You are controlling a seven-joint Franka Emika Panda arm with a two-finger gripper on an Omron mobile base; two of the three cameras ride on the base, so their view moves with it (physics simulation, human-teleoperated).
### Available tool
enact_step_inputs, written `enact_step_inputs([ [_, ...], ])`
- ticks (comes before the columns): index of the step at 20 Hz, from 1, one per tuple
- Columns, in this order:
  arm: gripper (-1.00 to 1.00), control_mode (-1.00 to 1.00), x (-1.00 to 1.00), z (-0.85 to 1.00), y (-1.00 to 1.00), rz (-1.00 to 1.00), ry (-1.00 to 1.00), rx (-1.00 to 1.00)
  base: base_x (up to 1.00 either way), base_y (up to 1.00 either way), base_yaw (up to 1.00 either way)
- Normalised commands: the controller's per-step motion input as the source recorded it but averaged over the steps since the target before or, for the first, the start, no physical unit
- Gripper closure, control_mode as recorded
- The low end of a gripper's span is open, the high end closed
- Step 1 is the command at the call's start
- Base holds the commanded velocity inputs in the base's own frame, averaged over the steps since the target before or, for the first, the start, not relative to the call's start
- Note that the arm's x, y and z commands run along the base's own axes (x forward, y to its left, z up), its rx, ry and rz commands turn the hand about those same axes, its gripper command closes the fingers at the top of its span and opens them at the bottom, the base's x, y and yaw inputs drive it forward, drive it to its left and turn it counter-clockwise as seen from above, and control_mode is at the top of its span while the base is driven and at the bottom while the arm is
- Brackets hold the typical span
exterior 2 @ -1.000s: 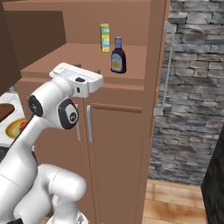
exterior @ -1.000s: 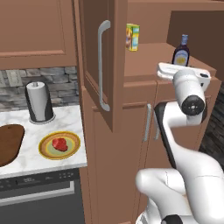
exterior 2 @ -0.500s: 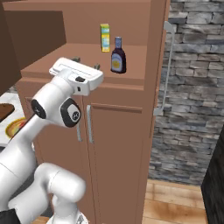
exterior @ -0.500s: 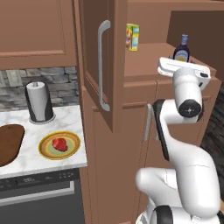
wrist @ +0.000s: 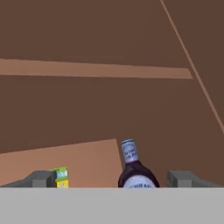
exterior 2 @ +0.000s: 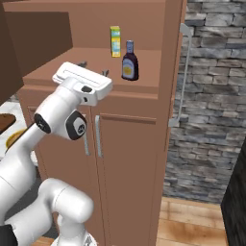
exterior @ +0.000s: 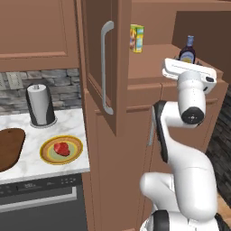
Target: Pick the steak from the plate and place it on the cutting board. Then pick the condiment bottle from the cabinet and place it next to the cutting board.
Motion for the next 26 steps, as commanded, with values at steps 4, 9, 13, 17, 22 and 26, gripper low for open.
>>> enact_step_inputs([
  [4,-1.0,-1.0,-0.14,0.09,0.0,0.0,-0.02,0.0,0.0,0.0,0.0],
  [9,-1.0,-1.0,-0.12,0.14,0.0,0.0,-0.01,0.0,0.0,0.0,0.0],
  [13,-1.0,-1.0,-0.07,0.19,0.0,0.0,-0.02,0.0,0.0,0.0,0.0],
  [17,-1.0,-1.0,0.0,0.16,-0.05,0.0,-0.01,0.0,0.0,0.0,0.0],
  [22,-1.0,-1.0,0.0,0.08,-0.08,0.0,0.0,0.0,0.0,0.0,0.0],
  [26,-1.0,-1.0,0.02,0.03,-0.11,0.0,0.0,0.0,0.0,0.0,0.0],
])
